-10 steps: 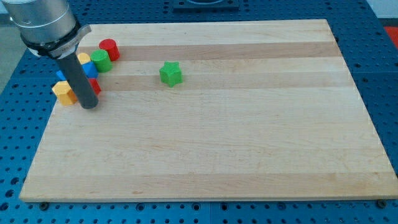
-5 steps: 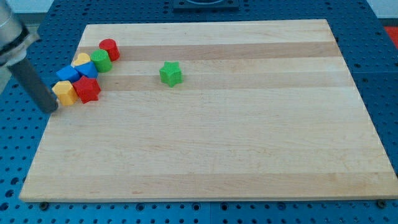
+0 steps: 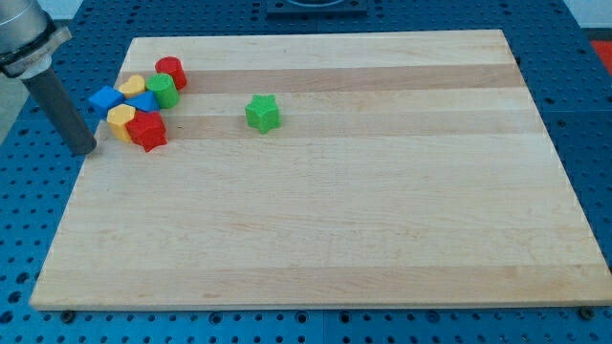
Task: Slide the blue cube along with the yellow heart and red circle slightly right
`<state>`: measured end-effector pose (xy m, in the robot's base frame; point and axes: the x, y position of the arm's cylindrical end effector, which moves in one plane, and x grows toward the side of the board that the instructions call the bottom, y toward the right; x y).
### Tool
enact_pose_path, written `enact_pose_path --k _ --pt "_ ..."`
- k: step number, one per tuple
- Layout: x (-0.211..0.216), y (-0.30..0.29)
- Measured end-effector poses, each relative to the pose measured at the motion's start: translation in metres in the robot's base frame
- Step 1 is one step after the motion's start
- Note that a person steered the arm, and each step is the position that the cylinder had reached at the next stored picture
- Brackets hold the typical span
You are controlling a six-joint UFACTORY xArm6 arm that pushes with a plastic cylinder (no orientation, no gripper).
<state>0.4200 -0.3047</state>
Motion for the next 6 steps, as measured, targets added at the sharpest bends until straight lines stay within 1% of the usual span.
enact_pose_path --k 1,2,3,4,6 --pt "-0.003 0.0" --pt "-0.05 0.0" --pt "-0.071 0.0" --pt "-0.075 0.0" --pt "-0.128 0.0"
